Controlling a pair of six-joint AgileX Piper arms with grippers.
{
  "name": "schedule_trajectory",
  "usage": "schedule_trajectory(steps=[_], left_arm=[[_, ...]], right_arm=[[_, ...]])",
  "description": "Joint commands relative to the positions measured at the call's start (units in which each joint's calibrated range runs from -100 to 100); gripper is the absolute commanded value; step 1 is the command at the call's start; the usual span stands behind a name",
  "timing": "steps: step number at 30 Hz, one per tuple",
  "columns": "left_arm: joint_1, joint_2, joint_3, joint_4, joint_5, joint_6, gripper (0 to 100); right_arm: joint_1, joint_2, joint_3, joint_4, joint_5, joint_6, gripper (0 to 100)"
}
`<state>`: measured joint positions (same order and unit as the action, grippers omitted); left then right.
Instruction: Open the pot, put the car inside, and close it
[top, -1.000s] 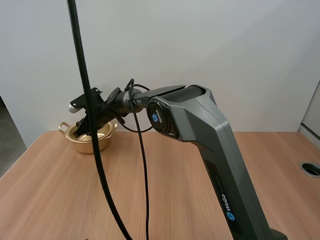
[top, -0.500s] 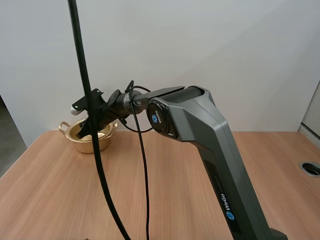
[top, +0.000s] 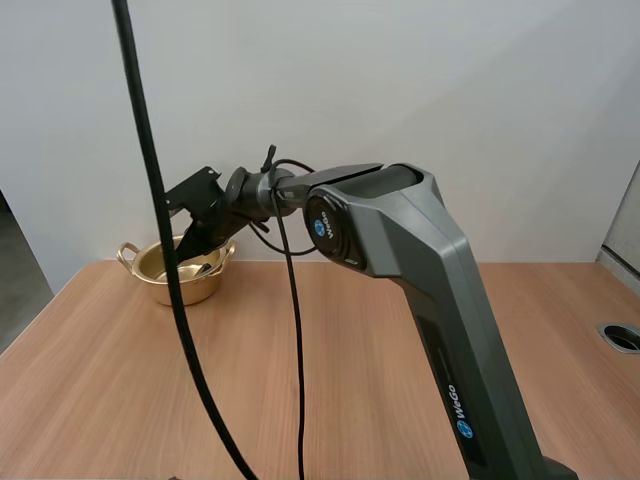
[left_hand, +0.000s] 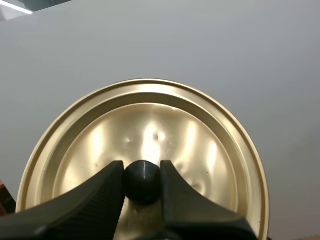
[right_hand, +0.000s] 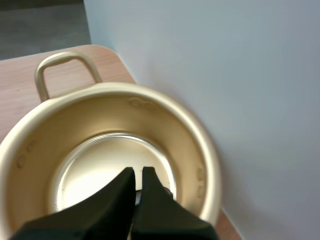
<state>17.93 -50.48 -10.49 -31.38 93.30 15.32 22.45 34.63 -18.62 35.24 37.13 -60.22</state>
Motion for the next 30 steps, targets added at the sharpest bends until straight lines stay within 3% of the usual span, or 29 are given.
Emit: schedule_trajectory(steps=[1, 4, 12, 17, 25, 30], left_arm=[[0.01, 3.1, 2.1, 2.0, -1.1, 0.1, 0], [0.01, 4.9, 5.2, 2.8, -5.9, 0.5, 0], [0.01, 13.2, 19.5, 2.8, -18.7, 4.6, 0], [0.01, 20.8, 26.7, -1.5, -20.5, 8.8, 0], [0.01, 34.0, 28.9, -6.4, -22.8, 12.6, 0], [0.01, 39.9, 28.9, -7.3, -28.5, 14.5, 0]], right_arm=[[-1.8, -4.8, 0.0, -1.8, 3.5, 5.1, 0], [-2.9, -8.2, 0.0, -1.8, 6.0, 5.1, 0], [-10.9, -24.9, 0.0, -4.3, 28.8, 9.6, 0], [-16.7, -34.9, 0.0, -5.9, 41.1, 10.5, 0], [-24.5, -49.6, 0.0, -9.4, 46.0, 10.5, 0], [-27.0, -56.9, 0.0, -12.8, 46.2, 10.5, 0]])
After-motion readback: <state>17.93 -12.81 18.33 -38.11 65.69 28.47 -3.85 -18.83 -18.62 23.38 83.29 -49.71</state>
